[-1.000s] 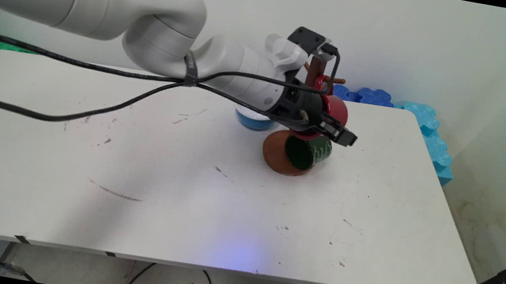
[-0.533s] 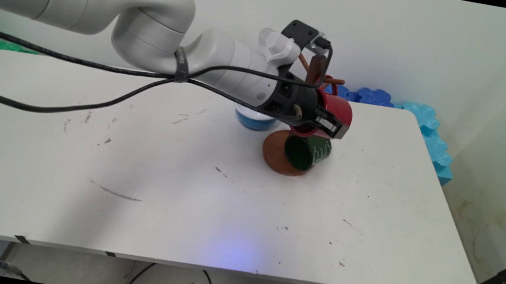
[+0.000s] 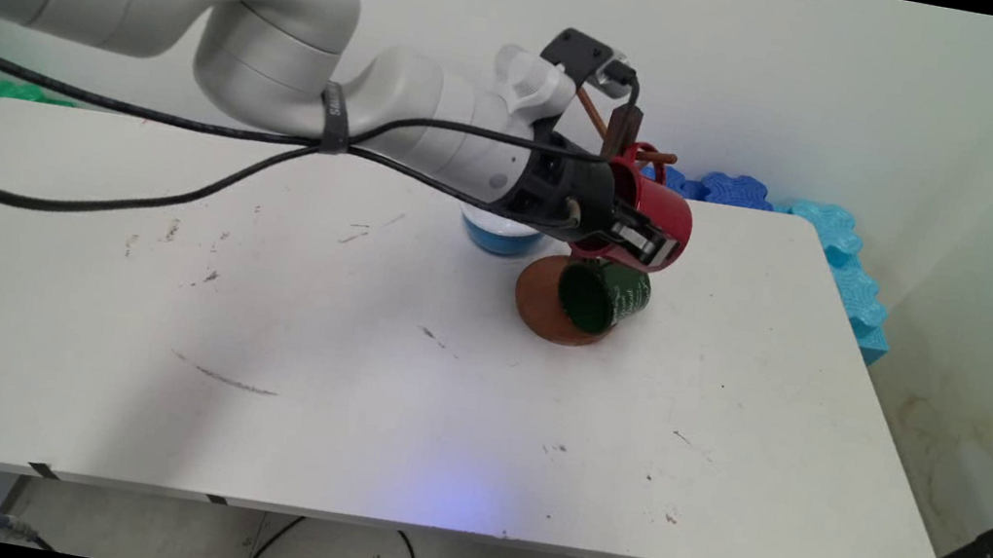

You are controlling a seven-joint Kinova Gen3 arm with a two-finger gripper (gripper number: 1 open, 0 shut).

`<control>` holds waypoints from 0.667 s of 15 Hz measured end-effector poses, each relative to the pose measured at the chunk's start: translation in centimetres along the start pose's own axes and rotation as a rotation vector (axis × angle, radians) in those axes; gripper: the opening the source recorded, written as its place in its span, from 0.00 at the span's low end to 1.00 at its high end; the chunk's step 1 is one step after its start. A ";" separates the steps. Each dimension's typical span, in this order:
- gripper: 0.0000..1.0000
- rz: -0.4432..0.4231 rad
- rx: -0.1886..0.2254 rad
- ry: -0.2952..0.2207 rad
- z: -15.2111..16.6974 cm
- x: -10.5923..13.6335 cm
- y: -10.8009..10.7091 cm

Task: Place the picked object on the table

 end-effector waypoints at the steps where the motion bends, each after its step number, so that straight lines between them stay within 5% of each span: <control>1: 0.00 0.001 -0.006 0.004 -0.3 0.1 0.1; 10: 0.00 0.020 -0.090 0.047 -3.6 1.6 2.4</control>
